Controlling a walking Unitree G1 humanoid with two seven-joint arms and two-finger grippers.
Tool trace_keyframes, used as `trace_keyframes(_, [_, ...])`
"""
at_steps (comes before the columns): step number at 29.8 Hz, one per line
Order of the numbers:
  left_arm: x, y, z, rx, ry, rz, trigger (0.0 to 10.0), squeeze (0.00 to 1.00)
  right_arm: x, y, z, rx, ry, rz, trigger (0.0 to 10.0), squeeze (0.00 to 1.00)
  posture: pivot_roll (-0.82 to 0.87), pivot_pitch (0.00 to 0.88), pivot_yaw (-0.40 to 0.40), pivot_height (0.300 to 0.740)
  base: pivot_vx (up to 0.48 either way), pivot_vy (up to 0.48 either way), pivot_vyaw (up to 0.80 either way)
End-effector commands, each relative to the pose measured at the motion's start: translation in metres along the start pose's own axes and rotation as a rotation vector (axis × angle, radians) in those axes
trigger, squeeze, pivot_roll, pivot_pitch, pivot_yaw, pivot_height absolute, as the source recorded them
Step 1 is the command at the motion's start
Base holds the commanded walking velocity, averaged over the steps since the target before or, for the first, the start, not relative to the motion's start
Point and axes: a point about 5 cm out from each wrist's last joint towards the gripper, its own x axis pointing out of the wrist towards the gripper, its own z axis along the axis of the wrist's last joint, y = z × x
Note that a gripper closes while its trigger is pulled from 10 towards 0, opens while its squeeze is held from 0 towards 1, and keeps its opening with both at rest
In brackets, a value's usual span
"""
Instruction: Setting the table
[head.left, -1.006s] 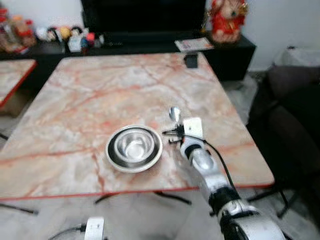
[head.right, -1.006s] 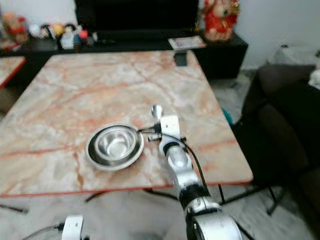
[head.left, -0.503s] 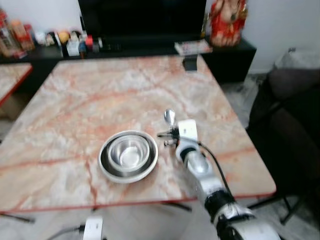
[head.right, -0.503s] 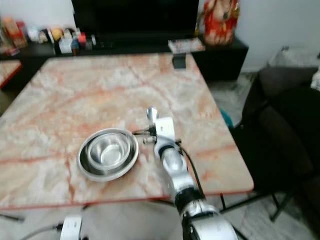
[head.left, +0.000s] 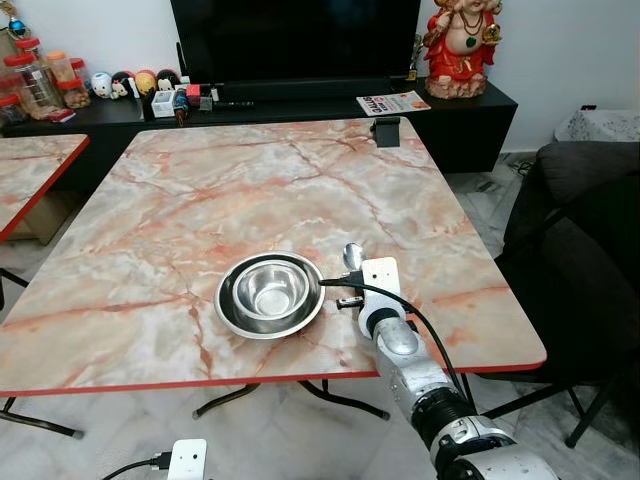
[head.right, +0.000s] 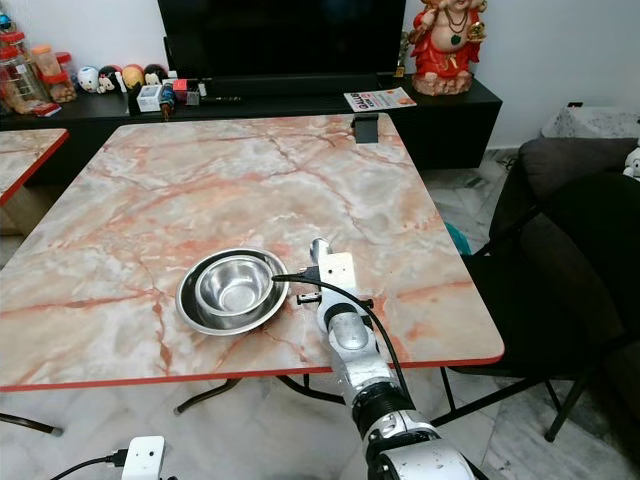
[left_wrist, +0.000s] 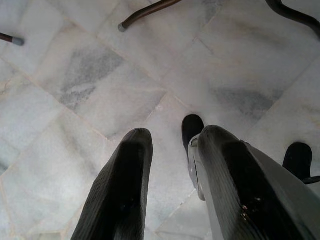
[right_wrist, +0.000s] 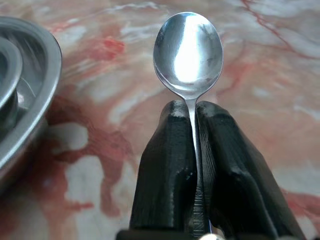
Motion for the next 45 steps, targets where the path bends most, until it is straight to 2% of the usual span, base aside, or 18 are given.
trace_keyframes(1, [0.0, 0.002, -0.002, -0.001, 0.015, 0.004, 10.0, 0.0, 0.001, 0.002, 0.004, 0.005, 0.002, -0.001, 10.0, 0.0, -0.03, 0.0, 0.031, 0.74, 0.0, 0.0, 0.0])
trace_keyframes(13, [0.0, 0.004, -0.002, 0.004, 0.018, 0.012, 10.0, 0.0, 0.003, 0.004, 0.003, -0.001, 0.023, -0.011, 10.0, 0.0, -0.03, 0.0, 0.031, 0.74, 0.0, 0.0, 0.0])
trace_keyframes(17, [0.0, 0.006, -0.003, 0.01, 0.025, 0.019, 10.0, 0.0, 0.003, 0.009, 0.001, 0.049, 0.045, 0.001, 10.0, 0.0, -0.02, 0.0, 0.032, 0.74, 0.0, 0.0, 0.0])
trace_keyframes(34, [-0.001, 0.006, -0.007, 0.018, 0.038, 0.023, 10.0, 0.0, 0.003, 0.004, -0.005, 0.034, 0.062, -0.012, 10.0, 0.0, -0.02, 0.0, 0.031, 0.74, 0.0, 0.0, 0.0])
trace_keyframes(35, [-0.001, 0.006, -0.007, 0.019, 0.038, 0.023, 10.0, 0.0, 0.003, 0.004, -0.005, 0.034, 0.06, -0.011, 10.0, 0.99, -0.02, 0.0, 0.031, 0.74, 0.0, 0.0, 0.0])
trace_keyframes(45, [-0.001, 0.006, -0.006, 0.025, 0.041, 0.024, 10.0, 0.0, 0.003, 0.004, -0.006, 0.034, 0.064, -0.007, 10.0, 1.0, -0.02, 0.0, 0.03, 0.74, 0.0, 0.0, 0.0])
